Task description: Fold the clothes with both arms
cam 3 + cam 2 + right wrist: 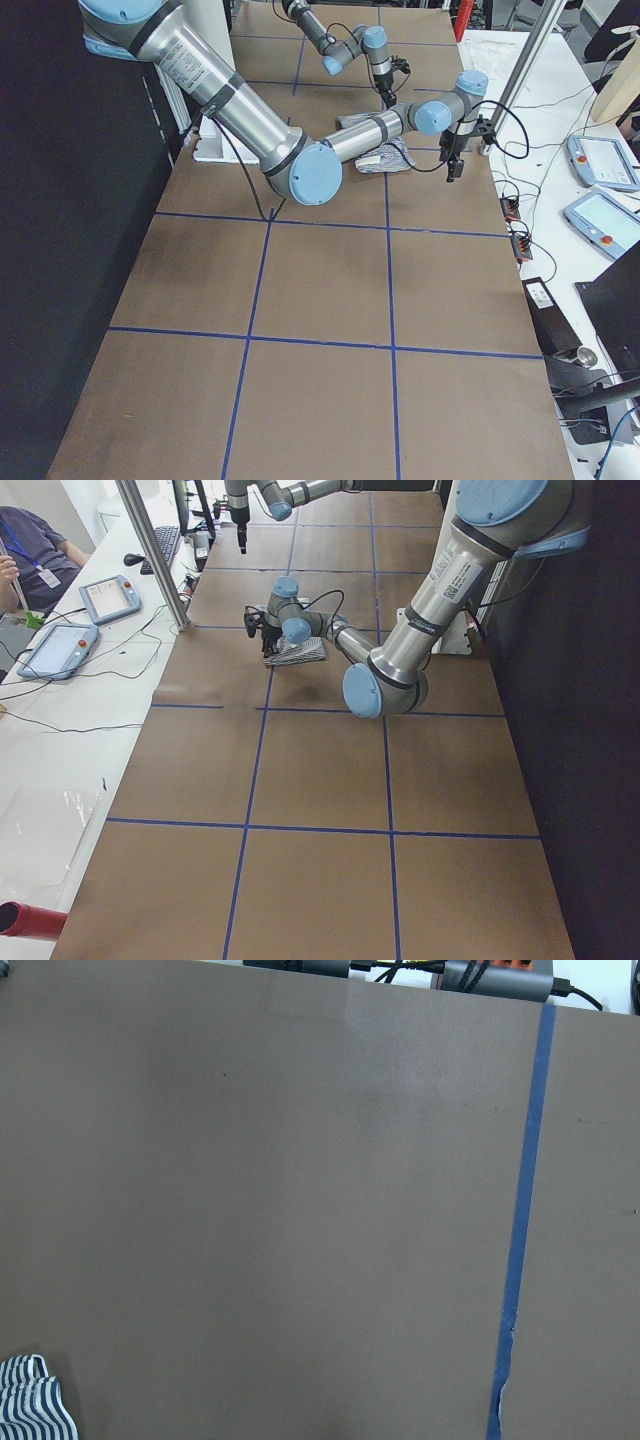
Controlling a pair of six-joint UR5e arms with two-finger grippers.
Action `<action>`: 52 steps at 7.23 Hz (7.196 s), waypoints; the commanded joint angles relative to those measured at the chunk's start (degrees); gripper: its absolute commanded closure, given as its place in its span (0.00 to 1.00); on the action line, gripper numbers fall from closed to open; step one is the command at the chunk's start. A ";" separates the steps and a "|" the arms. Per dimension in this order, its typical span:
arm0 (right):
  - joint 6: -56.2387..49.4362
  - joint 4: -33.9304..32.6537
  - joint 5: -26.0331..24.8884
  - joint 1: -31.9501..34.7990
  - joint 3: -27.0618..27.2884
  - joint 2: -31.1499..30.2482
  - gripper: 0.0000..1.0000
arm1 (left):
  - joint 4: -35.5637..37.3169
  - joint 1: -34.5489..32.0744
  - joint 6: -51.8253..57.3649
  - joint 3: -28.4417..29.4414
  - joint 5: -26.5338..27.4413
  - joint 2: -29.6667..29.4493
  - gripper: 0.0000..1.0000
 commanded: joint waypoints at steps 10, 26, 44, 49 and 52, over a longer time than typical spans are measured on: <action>0.00 0.01 -0.09 0.00 -0.07 -0.19 0.00 | 0.53 -1.83 0.17 -0.35 3.18 1.25 0.53; 0.00 0.45 -0.18 -0.09 0.02 -1.07 0.00 | 5.63 2.74 -6.77 -2.46 3.18 -0.16 1.00; -25.61 -0.60 13.53 22.21 20.66 -35.21 0.00 | 6.59 -35.60 63.85 -20.30 -22.36 29.86 0.00; -49.04 -21.76 13.01 33.91 37.17 -54.03 0.00 | 19.44 -50.67 101.21 -16.70 -31.93 37.76 0.00; -48.08 -13.84 13.38 30.52 35.30 -52.16 0.00 | 10.04 -50.69 98.78 -13.37 -32.34 39.38 0.00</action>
